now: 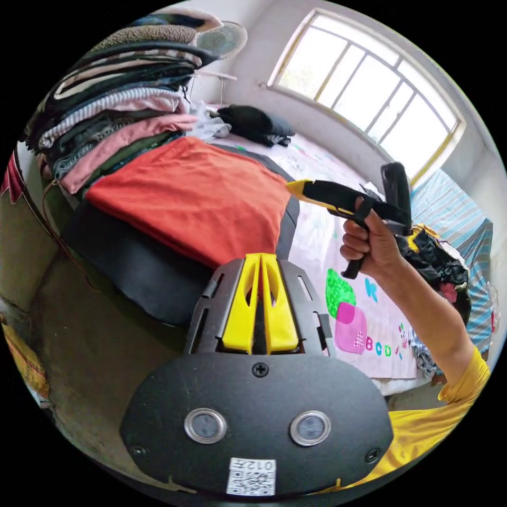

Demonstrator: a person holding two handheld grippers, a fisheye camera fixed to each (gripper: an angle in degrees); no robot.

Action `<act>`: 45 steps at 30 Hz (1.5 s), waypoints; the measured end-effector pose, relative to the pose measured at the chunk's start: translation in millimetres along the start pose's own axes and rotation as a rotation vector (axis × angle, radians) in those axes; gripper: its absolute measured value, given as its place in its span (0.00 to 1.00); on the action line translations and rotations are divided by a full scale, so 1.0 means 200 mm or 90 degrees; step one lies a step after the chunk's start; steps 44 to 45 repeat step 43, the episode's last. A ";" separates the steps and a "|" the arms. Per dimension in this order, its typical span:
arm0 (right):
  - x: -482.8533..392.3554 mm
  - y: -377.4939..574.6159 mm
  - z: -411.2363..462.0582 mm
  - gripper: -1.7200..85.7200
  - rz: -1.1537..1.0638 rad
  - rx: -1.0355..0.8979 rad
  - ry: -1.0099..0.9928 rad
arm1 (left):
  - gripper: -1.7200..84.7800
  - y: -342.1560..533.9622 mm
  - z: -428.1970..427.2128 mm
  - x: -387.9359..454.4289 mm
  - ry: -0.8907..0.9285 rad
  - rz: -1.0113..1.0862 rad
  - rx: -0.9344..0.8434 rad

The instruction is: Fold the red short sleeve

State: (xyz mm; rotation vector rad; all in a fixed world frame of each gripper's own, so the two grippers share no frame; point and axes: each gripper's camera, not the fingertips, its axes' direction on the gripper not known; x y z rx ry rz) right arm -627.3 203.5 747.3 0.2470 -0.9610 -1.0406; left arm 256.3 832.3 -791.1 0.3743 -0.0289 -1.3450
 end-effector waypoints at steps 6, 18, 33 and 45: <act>0.05 0.18 -0.03 0.03 0.078 -0.022 0.071 | 0.03 -0.01 0.03 0.22 -0.049 0.018 -0.008; -0.09 0.73 -0.43 0.03 0.076 -0.010 0.046 | 0.03 -0.22 0.22 0.73 -0.009 0.020 0.019; -0.11 2.51 -2.05 0.03 0.193 0.166 0.308 | 0.03 0.04 1.13 2.56 0.504 0.175 -0.071; -0.07 3.37 -2.89 0.03 0.245 0.364 0.463 | 0.03 -0.33 1.73 4.00 0.502 0.279 -0.171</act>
